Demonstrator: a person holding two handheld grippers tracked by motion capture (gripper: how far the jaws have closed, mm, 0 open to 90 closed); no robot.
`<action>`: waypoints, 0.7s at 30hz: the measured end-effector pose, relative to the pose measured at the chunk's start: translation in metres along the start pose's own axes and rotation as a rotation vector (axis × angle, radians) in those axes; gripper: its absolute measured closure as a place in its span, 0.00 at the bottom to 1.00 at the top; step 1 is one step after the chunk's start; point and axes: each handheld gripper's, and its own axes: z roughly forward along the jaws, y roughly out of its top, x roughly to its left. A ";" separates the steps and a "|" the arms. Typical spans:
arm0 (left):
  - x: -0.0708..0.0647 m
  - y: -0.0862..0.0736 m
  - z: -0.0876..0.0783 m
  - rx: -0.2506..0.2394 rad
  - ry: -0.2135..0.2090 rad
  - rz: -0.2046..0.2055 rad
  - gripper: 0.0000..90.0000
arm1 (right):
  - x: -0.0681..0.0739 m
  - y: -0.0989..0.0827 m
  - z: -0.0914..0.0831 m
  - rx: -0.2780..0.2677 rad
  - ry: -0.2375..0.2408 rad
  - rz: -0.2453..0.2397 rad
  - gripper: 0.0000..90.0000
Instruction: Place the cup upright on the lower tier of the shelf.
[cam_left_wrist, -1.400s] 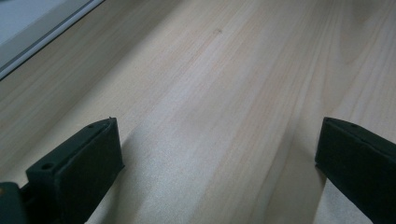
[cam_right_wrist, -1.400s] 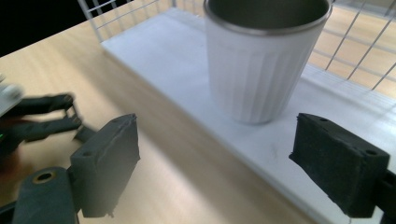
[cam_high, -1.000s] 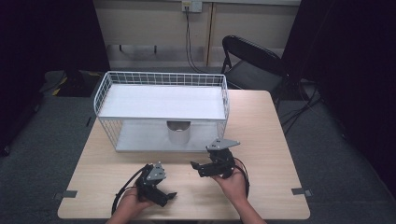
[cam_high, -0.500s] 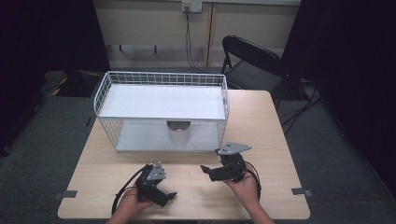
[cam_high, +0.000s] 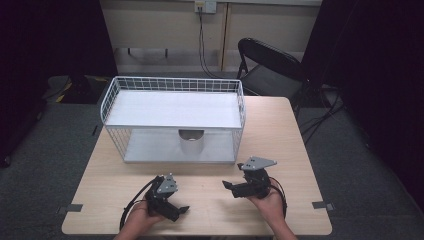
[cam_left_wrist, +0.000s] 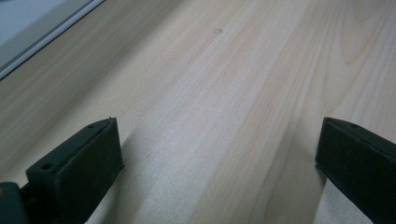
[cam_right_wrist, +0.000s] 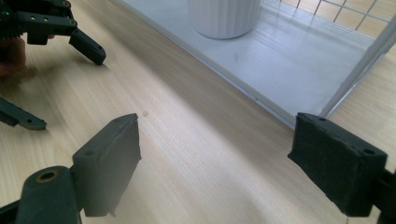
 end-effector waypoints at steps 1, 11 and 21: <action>0.000 0.000 0.000 0.000 0.000 0.001 0.00 | 0.000 -0.001 0.000 0.003 0.000 0.000 0.17; 0.000 0.000 0.000 -0.001 -0.001 -0.002 0.00 | -0.006 -0.015 -0.004 0.011 -0.006 -0.005 0.17; 0.000 0.000 0.000 -0.001 0.001 0.000 0.00 | -0.012 -0.025 -0.006 0.025 -0.022 -0.001 0.17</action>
